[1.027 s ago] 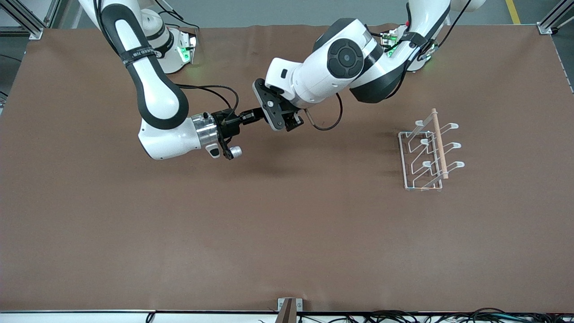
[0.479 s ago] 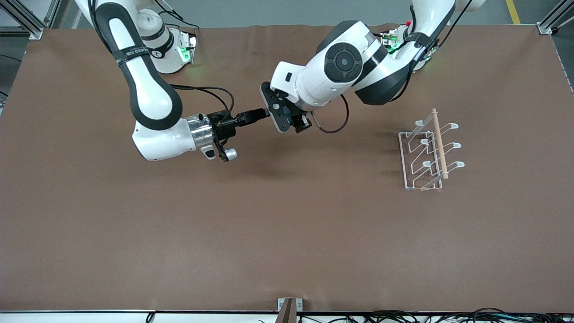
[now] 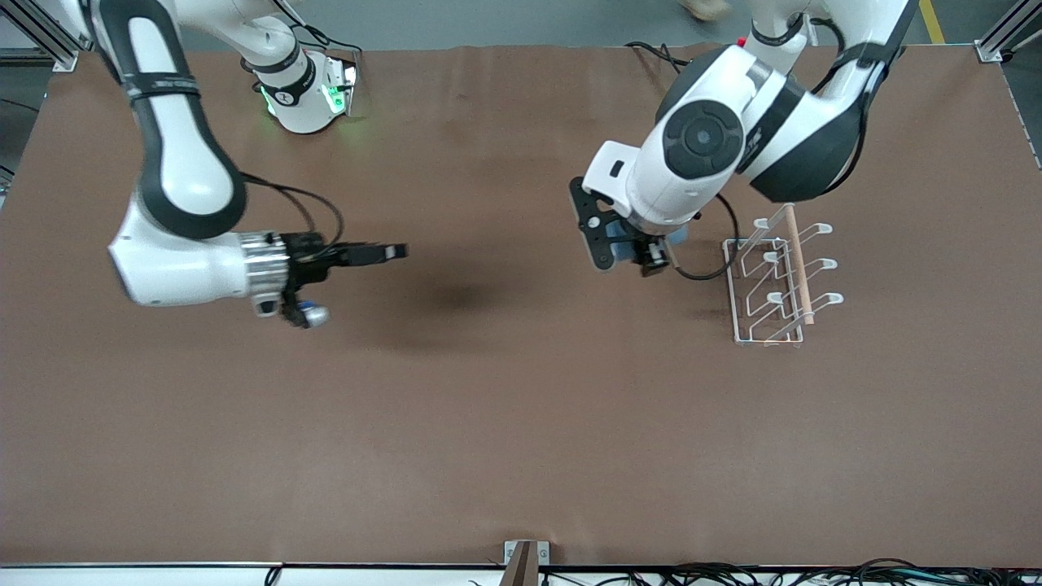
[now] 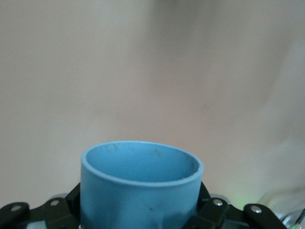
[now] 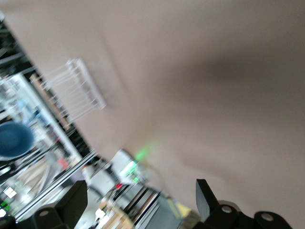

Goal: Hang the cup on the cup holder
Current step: 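Move the cup to the wire rack while the right gripper withdraws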

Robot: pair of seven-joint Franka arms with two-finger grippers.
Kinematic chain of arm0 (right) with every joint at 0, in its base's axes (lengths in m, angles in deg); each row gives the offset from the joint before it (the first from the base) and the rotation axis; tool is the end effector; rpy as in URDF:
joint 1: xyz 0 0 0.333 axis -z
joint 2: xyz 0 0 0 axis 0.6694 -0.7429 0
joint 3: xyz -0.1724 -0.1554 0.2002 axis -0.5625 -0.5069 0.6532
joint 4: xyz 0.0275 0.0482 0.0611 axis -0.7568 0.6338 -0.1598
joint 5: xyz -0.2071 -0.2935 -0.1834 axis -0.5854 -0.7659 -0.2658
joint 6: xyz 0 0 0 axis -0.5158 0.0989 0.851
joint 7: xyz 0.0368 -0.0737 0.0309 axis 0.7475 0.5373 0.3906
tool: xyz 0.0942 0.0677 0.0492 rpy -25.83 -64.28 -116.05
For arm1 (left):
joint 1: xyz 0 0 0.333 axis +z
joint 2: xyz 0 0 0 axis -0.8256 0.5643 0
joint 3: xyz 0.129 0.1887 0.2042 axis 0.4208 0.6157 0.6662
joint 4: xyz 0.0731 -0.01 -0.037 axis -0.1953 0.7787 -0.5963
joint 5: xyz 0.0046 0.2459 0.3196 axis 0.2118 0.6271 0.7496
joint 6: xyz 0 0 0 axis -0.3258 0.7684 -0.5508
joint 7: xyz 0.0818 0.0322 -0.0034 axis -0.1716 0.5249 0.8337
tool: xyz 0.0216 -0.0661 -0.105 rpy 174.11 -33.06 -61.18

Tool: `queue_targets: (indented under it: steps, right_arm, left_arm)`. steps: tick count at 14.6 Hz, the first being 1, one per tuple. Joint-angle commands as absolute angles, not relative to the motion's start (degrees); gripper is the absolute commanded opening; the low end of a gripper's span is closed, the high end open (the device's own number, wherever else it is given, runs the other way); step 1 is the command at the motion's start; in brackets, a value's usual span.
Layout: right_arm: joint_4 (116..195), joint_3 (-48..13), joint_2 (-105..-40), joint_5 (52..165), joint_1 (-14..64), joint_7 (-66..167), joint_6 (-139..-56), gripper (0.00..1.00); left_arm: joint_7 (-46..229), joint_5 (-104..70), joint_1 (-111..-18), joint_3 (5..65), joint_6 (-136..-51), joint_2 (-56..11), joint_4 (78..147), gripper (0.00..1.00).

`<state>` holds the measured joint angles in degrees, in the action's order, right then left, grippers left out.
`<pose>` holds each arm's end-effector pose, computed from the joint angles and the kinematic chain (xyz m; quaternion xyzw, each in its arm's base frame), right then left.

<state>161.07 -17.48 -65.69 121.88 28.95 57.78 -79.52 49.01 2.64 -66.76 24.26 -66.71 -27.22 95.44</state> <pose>0.5818 0.1710 0.3578 -0.8976 0.0930 0.2142 0.3739 0.5319 -0.3624 0.4579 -0.7825 0.6155 0.0940 0.0073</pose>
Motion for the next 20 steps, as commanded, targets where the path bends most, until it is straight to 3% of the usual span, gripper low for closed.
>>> queue_targets:
  steps: [1, 4, 9, 15, 20]
  right_arm:
    - [158.05, -17.28, -65.04, 108.94, 33.75, 59.69, -79.2, 1.0]
    - [153.92, -17.28, -65.13, 92.48, 37.0, 59.78, -79.47, 1.0]
    - [153.11, -18.95, -60.84, 76.99, 39.73, 59.78, -80.61, 1.0]
    - [153.03, -18.87, -50.9, 73.81, 40.62, 61.27, -76.14, 1.0]
    - [146.18, -18.95, -49.83, 73.72, 40.71, 60.83, -74.64, 1.0]
  left_arm:
    - [48.63, 19.07, -70.84, 23.03, -61.17, -28.55, 96.08, 0.0]
    - [43.37, 26.13, -70.15, 23.2, -56.84, -28.19, 99.58, 0.0]
    - [41.6, 43.97, -69.54, 23.38, -56.84, -26.35, 110.48, 0.01]
    - [41.69, 60.76, -65.67, 23.82, -56.76, -21.07, 117.95, 0.01]
    - [42.83, 66.4, -66.46, 26.98, -56.06, -17.73, 122.35, 0.03]
